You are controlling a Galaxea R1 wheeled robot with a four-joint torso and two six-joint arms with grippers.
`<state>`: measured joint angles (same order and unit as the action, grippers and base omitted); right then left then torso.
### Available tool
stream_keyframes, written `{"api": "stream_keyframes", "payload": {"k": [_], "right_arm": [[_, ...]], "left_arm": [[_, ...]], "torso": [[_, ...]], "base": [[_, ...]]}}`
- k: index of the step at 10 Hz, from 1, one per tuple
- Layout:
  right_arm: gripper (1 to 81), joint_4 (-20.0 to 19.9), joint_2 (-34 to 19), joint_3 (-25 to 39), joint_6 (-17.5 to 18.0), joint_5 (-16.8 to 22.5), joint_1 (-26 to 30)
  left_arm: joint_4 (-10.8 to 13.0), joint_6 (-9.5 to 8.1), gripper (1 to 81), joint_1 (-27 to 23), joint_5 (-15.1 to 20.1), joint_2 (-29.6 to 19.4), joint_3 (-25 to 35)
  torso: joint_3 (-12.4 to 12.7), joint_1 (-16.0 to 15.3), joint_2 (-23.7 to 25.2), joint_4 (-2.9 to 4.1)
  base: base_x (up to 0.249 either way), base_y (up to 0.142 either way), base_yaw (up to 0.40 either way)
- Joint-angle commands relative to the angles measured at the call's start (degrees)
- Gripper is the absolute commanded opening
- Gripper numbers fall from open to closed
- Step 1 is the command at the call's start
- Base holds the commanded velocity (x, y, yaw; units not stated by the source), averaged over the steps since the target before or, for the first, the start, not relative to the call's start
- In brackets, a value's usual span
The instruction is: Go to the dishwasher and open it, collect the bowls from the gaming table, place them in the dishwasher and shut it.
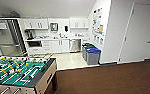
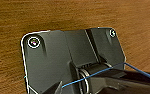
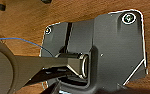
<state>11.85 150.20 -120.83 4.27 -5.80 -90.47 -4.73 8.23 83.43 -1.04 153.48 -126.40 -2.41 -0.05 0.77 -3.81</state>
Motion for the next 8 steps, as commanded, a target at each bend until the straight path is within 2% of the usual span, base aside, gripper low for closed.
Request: {"api": "stream_keyframes", "payload": {"k": [1,8], "right_arm": [[81.1,0.46,-1.02,0.61,-0.05,2.90,1.91],[81.1,0.20,-0.23,0.44,-0.05,2.90,1.82]], "left_arm": [[0.42,0.38,81.1,-2.70,3.32,-1.15,0.89],[0.51,0.38,81.1,-2.70,3.06,-0.98,0.89]], "torso": [[0.00,0.00,0.00,0.00],[0.00,-0.05,0.00,0.00]], "base": [[0.101,0.000,0.000],[0.108,0.000,0.000]]}}
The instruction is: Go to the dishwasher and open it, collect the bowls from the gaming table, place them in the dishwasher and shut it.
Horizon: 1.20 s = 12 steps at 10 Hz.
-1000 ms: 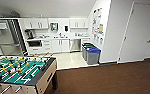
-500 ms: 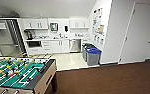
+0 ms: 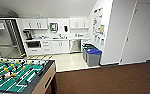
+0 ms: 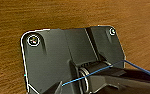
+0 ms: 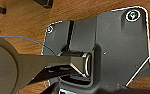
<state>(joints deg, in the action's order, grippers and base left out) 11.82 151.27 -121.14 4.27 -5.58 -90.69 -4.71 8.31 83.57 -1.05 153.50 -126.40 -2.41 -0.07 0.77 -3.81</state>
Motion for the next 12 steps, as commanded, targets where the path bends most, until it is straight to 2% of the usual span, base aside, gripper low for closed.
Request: {"api": "stream_keyframes", "payload": {"k": [1,12], "right_arm": [[81.1,0.22,-1.30,0.74,-0.05,2.68,2.04],[81.1,0.66,-1.03,0.47,-0.14,2.68,2.48]], "left_arm": [[0.40,0.30,81.1,-2.83,2.98,-0.91,0.89],[0.40,0.30,81.1,-2.92,2.81,-0.56,0.54]], "torso": [[0.00,0.00,0.00,0.00],[0.00,-0.02,0.00,0.00]], "base": [[0.120,0.000,0.000],[0.128,0.000,0.000]]}}
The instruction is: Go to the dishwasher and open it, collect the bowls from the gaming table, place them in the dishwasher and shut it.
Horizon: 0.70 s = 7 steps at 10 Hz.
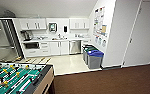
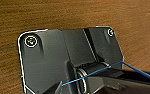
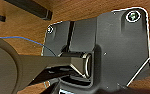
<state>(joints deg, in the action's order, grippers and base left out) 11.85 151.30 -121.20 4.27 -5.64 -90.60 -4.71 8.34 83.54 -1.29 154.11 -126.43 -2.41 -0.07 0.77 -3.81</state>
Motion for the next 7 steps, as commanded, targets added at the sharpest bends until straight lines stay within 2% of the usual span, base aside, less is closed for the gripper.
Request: {"api": "stream_keyframes", "payload": {"k": [1,7], "right_arm": [[81.1,0.63,-0.89,0.54,-0.14,2.74,2.39],[81.1,0.63,-0.53,0.27,-0.14,2.74,2.48]], "left_arm": [[0.40,0.27,81.1,-2.81,2.96,-1.17,0.56],[0.31,0.27,81.1,-2.89,2.96,-1.08,0.57]], "torso": [[0.00,0.00,0.00,0.00],[0.00,0.00,0.00,0.00]], "base": [[0.146,0.000,0.000],[0.151,0.000,0.000]]}}
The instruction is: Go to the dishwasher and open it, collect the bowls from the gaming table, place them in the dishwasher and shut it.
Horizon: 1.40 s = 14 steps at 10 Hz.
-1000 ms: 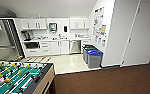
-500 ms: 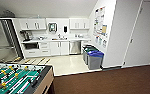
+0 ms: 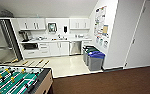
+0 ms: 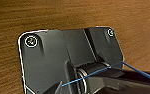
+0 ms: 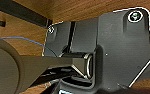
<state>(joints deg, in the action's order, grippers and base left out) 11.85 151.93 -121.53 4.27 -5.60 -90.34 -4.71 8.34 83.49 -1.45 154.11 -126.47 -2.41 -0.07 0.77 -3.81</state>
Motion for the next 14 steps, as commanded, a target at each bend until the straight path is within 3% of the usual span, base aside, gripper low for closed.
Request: {"api": "stream_keyframes", "payload": {"k": [1,14], "right_arm": [[81.1,0.63,-1.08,0.60,-0.22,2.70,2.22],[81.1,0.63,-1.08,-0.01,-0.22,2.70,2.22]], "left_arm": [[0.40,0.27,81.1,-2.77,3.12,-1.08,0.60],[0.40,0.27,81.1,-2.85,3.12,-1.08,0.52]], "torso": [[0.00,0.00,0.00,0.00],[0.00,0.00,0.00,0.00]], "base": [[0.151,0.000,0.000],[0.149,0.000,0.000]]}}
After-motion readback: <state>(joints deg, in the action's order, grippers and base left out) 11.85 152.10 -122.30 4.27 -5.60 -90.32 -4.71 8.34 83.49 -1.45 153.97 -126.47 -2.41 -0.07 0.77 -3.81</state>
